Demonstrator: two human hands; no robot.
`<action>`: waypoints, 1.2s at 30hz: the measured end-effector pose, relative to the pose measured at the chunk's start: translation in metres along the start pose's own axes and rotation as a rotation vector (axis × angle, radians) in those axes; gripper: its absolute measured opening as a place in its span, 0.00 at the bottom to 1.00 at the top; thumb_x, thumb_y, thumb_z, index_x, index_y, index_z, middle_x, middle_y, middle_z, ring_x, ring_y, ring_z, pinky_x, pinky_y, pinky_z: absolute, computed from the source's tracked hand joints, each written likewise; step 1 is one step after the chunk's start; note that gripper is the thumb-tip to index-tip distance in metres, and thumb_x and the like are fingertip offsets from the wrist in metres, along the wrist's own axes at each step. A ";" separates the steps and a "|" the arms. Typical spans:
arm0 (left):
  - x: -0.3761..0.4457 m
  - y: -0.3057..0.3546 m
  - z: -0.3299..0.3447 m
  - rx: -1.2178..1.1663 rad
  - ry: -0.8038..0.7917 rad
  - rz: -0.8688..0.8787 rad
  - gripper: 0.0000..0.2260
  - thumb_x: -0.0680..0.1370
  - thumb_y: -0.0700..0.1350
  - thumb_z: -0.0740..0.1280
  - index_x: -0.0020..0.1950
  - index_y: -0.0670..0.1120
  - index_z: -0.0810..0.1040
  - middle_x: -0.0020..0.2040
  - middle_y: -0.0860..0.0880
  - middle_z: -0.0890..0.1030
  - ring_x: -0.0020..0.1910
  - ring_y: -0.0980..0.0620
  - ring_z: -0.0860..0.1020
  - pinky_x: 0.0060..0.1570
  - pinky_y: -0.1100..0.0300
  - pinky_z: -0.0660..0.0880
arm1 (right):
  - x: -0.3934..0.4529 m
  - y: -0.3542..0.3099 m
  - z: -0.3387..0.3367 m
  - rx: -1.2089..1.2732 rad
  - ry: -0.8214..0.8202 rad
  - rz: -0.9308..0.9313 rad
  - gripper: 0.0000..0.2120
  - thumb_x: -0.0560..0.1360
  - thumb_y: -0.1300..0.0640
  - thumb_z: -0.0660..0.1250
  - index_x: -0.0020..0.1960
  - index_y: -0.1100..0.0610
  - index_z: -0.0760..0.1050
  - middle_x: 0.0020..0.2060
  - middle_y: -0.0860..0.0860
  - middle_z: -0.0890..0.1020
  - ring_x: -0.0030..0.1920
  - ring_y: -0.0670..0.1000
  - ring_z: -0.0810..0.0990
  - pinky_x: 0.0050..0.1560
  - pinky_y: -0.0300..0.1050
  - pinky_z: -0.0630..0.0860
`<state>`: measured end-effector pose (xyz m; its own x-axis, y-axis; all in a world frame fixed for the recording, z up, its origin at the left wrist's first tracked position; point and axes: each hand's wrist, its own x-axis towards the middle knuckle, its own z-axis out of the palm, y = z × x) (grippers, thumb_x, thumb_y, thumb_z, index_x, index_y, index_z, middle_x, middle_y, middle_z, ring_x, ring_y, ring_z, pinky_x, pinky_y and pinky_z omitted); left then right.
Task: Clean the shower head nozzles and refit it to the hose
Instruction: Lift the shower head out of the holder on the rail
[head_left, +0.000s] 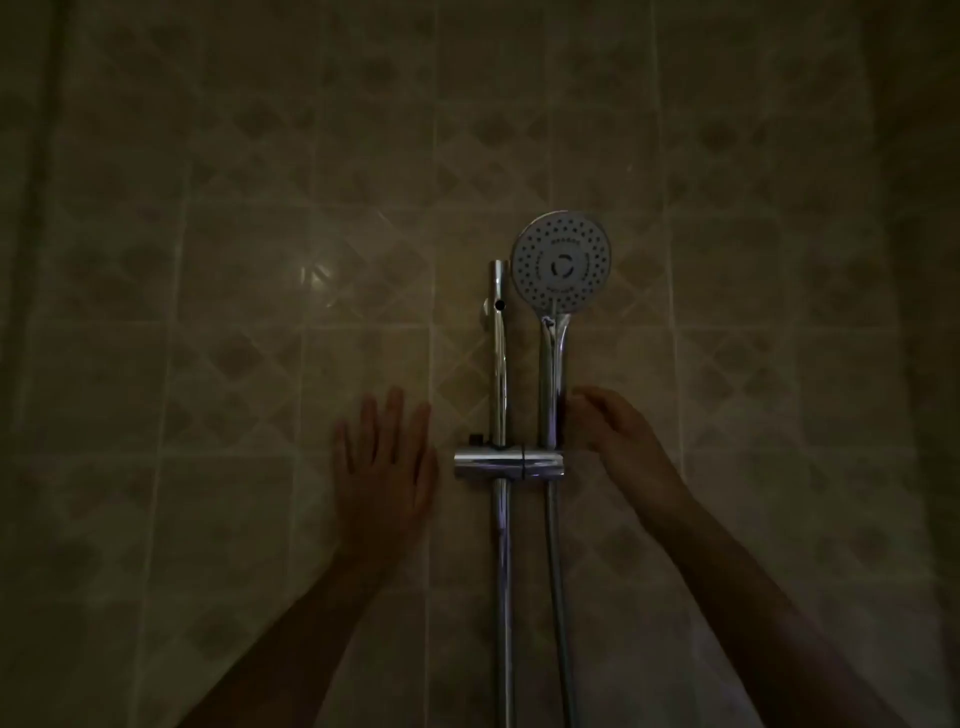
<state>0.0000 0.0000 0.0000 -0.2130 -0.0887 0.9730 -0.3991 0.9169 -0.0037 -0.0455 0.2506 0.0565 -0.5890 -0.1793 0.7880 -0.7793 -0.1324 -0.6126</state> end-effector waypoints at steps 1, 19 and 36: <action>0.000 0.000 -0.001 -0.004 0.001 -0.010 0.24 0.80 0.55 0.51 0.76 0.55 0.54 0.78 0.49 0.52 0.78 0.45 0.49 0.73 0.40 0.50 | 0.004 -0.003 0.004 0.041 -0.028 0.001 0.12 0.80 0.52 0.62 0.59 0.56 0.77 0.50 0.48 0.83 0.48 0.42 0.81 0.50 0.36 0.76; 0.000 -0.005 0.012 0.040 0.073 -0.014 0.24 0.80 0.54 0.52 0.76 0.56 0.54 0.78 0.50 0.53 0.78 0.46 0.50 0.73 0.41 0.52 | 0.033 0.007 0.035 0.350 -0.147 0.054 0.11 0.82 0.55 0.59 0.51 0.63 0.73 0.35 0.53 0.79 0.37 0.54 0.77 0.44 0.57 0.75; 0.001 -0.004 0.011 0.016 0.072 -0.019 0.24 0.79 0.54 0.52 0.76 0.57 0.56 0.78 0.51 0.54 0.78 0.48 0.50 0.73 0.42 0.52 | 0.037 -0.006 0.035 0.421 -0.112 0.047 0.11 0.82 0.56 0.59 0.56 0.64 0.73 0.36 0.54 0.77 0.33 0.50 0.76 0.35 0.47 0.74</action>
<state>-0.0086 -0.0084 -0.0021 -0.1407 -0.0768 0.9871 -0.4164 0.9091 0.0114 -0.0552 0.2110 0.0871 -0.5766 -0.2962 0.7614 -0.5836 -0.5029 -0.6376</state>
